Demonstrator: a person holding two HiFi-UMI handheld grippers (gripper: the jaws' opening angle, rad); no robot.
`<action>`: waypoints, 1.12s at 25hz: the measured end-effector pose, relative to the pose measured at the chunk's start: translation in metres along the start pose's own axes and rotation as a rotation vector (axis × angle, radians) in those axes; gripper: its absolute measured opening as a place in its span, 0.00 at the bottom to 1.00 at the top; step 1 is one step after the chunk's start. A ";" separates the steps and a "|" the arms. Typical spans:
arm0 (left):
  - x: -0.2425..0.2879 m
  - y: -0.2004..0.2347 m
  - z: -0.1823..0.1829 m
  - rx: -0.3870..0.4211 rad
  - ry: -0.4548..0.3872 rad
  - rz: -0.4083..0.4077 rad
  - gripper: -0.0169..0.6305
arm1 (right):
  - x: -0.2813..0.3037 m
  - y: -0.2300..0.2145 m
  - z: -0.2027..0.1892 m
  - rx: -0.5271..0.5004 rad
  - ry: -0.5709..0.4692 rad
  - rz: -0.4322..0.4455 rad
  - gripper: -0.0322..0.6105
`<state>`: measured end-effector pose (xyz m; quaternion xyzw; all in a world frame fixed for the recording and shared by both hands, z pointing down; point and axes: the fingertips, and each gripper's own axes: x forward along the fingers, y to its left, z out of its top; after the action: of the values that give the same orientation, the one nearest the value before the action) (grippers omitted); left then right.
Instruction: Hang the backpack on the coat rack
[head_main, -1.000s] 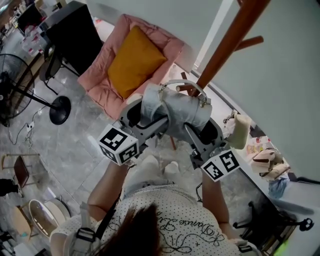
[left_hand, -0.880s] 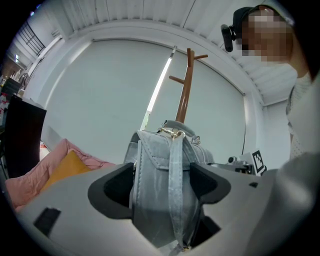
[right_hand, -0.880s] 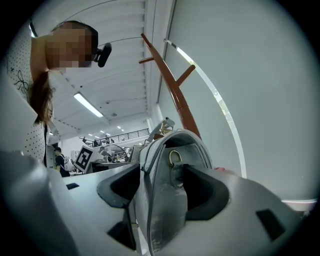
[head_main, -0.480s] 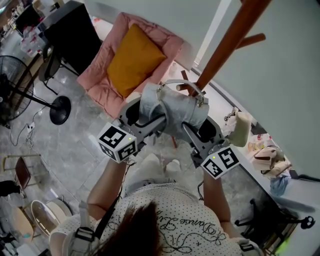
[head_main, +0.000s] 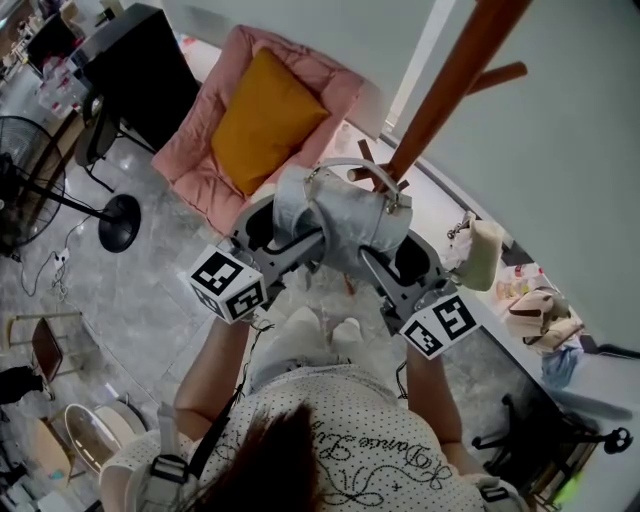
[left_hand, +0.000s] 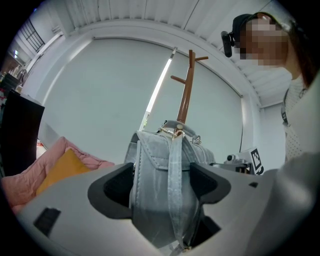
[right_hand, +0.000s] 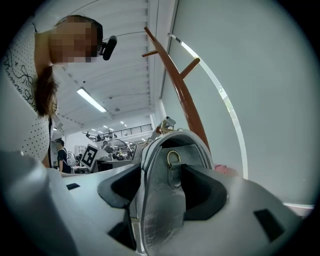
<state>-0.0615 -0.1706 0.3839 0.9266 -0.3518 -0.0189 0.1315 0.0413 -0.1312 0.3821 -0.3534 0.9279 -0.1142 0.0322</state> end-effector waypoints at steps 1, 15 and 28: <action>0.000 0.000 -0.001 0.004 0.004 -0.001 0.57 | 0.000 0.000 -0.002 0.000 0.006 -0.002 0.46; 0.010 0.006 -0.023 -0.016 0.051 -0.002 0.57 | -0.001 -0.015 -0.024 0.039 0.027 -0.037 0.46; 0.025 0.012 -0.032 -0.052 0.086 0.001 0.57 | 0.001 -0.031 -0.029 0.061 0.031 -0.074 0.46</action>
<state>-0.0462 -0.1876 0.4195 0.9226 -0.3458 0.0118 0.1706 0.0565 -0.1488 0.4176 -0.3846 0.9107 -0.1489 0.0245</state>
